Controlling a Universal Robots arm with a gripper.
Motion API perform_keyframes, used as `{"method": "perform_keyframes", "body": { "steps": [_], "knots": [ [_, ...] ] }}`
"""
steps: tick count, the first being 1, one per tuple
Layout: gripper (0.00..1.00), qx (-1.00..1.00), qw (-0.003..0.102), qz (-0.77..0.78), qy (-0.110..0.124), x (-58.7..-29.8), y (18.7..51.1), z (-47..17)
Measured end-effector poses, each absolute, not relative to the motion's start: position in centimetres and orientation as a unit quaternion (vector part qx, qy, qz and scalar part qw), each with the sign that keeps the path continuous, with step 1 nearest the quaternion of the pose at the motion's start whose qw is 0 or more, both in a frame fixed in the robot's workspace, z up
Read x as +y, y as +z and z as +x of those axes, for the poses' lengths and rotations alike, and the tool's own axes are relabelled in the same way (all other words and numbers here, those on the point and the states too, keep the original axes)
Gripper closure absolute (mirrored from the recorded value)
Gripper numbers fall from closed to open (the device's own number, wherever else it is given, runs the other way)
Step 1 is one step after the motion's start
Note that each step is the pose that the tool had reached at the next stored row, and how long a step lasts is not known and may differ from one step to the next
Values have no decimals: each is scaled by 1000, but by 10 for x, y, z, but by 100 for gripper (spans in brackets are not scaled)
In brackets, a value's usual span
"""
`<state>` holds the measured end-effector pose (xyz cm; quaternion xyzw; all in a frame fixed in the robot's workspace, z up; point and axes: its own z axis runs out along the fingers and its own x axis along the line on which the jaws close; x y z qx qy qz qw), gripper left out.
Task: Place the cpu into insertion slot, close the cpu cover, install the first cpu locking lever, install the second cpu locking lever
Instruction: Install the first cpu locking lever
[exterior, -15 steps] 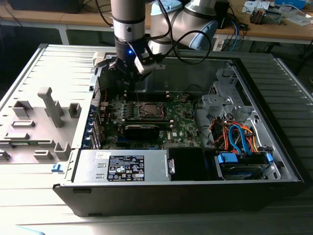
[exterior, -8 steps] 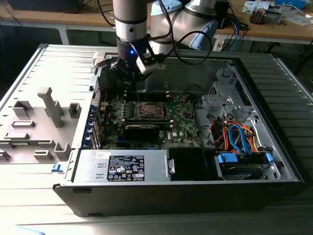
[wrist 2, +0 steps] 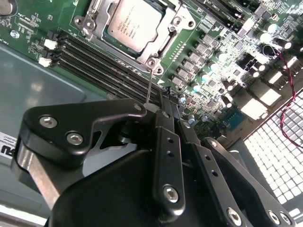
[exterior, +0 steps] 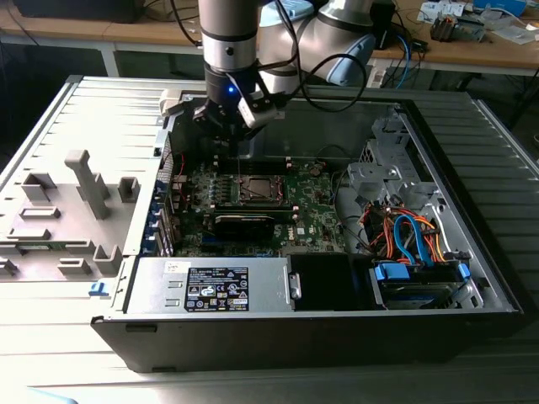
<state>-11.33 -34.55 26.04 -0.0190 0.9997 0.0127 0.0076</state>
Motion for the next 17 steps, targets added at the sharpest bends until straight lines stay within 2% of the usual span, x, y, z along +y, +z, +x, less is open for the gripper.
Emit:
{"method": "perform_keyframes", "body": {
  "steps": [17],
  "knots": [
    [89, 1000, 8, -19, 13, -346, 260, -110]
  ]
}}
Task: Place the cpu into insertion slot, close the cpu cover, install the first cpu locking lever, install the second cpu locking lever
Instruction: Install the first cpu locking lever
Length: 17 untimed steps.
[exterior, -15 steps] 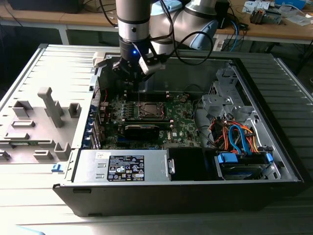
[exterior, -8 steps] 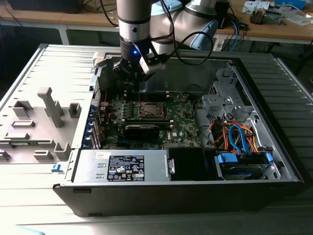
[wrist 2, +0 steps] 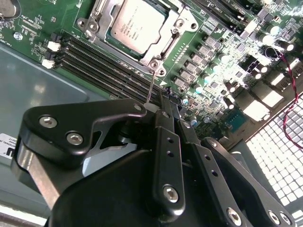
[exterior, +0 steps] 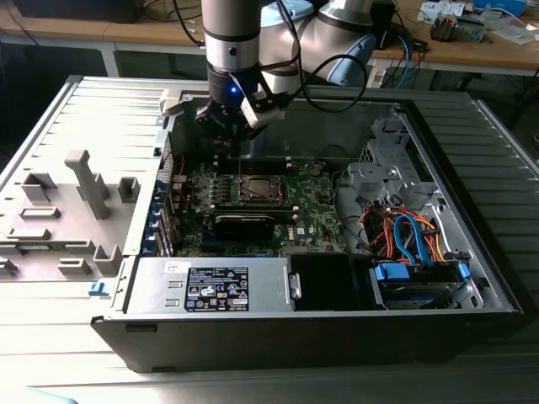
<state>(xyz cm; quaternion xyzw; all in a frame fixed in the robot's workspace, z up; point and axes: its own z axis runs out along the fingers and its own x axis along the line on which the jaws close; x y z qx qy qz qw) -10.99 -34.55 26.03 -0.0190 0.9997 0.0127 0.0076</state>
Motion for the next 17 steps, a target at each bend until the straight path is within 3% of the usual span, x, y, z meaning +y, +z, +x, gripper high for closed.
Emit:
{"method": "perform_keyframes", "body": {
  "steps": [17],
  "knots": [
    [89, 1000, 8, -19, 13, -346, 260, -106]
  ]
}}
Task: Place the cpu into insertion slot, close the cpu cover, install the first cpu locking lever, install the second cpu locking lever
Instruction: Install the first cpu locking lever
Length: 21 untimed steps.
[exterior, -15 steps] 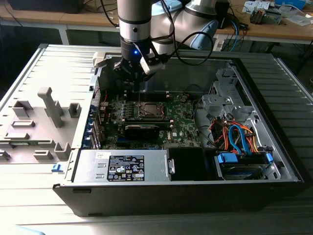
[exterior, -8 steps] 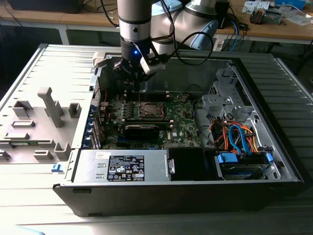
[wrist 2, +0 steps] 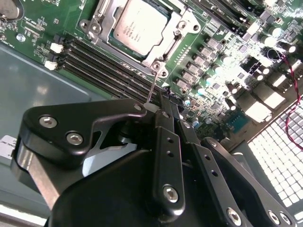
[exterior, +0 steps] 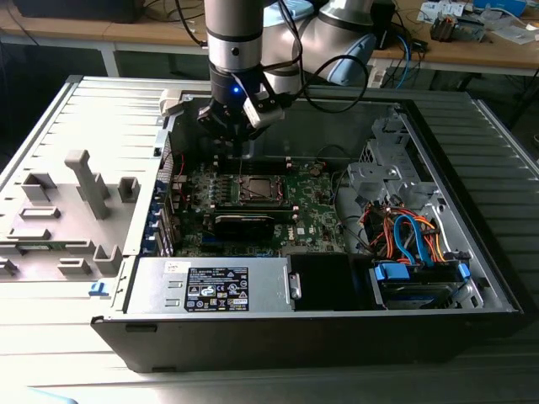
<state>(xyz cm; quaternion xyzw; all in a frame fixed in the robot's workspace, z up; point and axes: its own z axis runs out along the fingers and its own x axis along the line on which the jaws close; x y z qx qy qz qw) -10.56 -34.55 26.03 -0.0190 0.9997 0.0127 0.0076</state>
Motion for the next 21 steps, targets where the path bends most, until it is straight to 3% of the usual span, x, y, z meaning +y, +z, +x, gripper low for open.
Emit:
{"method": "perform_keyframes", "body": {
  "steps": [21],
  "knots": [
    [89, 1000, 7, -24, 11, -345, 258, -95]
  ]
}}
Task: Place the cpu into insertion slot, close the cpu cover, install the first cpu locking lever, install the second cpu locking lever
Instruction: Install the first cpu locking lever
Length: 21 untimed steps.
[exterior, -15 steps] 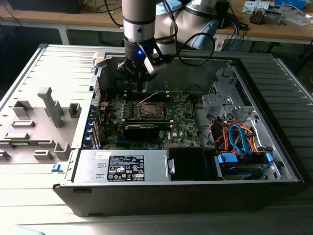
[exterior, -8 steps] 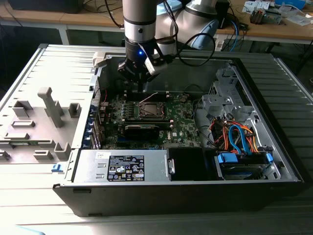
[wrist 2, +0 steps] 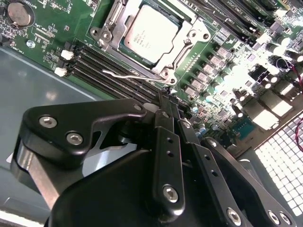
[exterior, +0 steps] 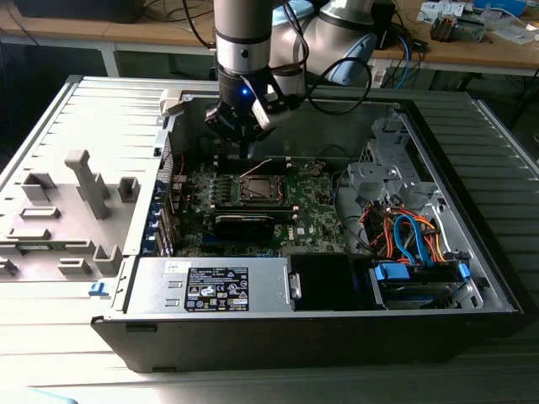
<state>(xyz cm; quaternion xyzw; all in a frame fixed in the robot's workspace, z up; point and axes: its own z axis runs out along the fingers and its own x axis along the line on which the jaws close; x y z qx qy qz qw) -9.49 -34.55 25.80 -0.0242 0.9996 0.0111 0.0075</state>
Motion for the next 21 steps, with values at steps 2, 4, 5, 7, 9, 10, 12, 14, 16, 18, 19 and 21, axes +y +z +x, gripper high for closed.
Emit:
{"method": "perform_keyframes", "body": {
  "steps": [2, 4, 5, 7, 9, 10, 12, 14, 16, 18, 19, 21],
  "knots": [
    [89, 1000, 7, -24, 11, -345, 258, -95],
    [89, 1000, 7, -24, 11, -345, 258, -94],
    [89, 1000, 7, -24, 11, -345, 258, -94],
    [89, 1000, 7, -24, 11, -345, 258, -94],
    [89, 1000, 7, -24, 11, -345, 257, -93],
    [89, 1000, 7, -24, 11, -345, 257, -93],
    [89, 1000, 7, -24, 11, -345, 257, -92],
    [89, 1000, 7, -24, 11, -345, 256, -92],
    [89, 1000, 7, -24, 11, -345, 255, -92],
    [89, 1000, 7, -25, 11, -345, 254, -92],
    [89, 1000, 7, -25, 11, -346, 254, -92],
    [89, 1000, 7, -25, 11, -345, 252, -92]
  ]
}}
